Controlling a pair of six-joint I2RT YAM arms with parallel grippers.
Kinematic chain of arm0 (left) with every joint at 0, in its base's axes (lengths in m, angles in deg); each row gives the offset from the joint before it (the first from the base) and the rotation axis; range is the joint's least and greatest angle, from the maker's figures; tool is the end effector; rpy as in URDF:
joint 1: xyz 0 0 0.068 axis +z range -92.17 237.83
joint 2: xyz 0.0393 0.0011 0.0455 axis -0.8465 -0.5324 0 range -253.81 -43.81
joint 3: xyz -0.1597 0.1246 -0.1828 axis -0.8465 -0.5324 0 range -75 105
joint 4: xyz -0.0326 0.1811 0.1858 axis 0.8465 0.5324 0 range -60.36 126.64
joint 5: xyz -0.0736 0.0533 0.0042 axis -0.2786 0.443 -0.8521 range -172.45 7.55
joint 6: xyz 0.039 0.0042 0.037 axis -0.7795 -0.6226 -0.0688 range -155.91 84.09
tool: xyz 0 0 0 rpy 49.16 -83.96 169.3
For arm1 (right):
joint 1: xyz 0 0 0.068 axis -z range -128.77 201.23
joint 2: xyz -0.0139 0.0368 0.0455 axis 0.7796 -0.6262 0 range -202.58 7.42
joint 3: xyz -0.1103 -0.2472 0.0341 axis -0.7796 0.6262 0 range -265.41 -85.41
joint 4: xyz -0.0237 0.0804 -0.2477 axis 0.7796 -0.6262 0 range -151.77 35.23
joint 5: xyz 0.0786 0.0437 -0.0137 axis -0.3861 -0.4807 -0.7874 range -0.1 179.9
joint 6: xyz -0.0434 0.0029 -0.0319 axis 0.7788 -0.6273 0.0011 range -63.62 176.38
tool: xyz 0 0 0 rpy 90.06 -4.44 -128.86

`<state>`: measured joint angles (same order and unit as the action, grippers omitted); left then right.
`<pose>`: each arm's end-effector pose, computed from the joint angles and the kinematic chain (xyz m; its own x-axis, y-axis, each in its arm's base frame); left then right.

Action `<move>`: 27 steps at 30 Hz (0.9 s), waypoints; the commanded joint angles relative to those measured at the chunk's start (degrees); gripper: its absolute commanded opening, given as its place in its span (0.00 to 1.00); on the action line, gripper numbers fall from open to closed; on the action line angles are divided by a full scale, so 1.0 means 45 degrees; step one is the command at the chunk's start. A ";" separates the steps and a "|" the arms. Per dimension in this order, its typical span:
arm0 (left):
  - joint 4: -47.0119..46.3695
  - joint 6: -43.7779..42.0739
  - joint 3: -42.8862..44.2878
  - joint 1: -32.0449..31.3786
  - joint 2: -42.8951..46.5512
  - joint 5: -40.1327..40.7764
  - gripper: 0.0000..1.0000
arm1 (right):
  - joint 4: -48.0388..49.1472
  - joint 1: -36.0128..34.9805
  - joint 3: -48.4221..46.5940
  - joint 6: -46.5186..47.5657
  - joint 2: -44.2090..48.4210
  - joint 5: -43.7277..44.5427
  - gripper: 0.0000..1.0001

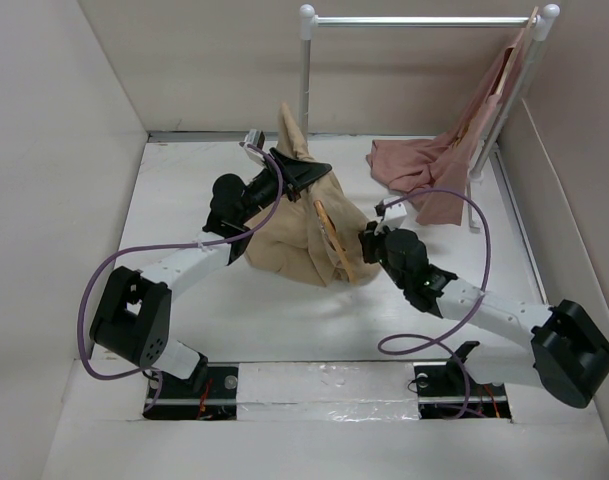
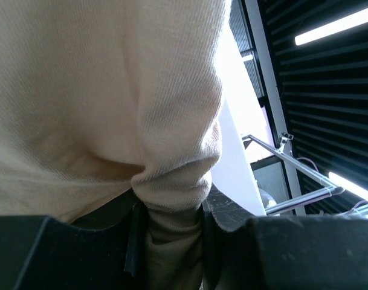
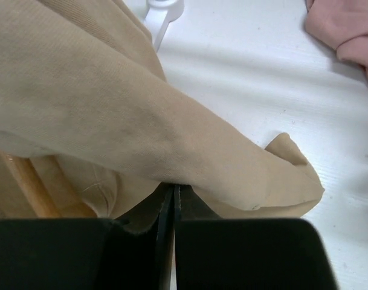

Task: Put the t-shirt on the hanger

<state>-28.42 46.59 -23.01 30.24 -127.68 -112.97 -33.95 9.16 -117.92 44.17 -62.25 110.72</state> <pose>0.2800 -0.1669 0.3437 -0.7451 -0.5742 -0.3392 0.4924 -0.1305 -0.8605 0.2036 0.1667 0.2308 -0.2830 0.0108 -0.9591 -0.3205 0.9414 0.1052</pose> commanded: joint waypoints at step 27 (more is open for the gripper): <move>-0.1432 0.0338 0.1024 0.0097 0.0476 0.0084 0.00 | -0.0211 0.0090 -0.0510 0.0623 -0.0144 -0.1130 0.00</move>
<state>-28.34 47.14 -22.68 30.24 -127.40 -113.01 -36.33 9.91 -120.67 47.64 -64.76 104.34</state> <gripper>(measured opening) 0.243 0.020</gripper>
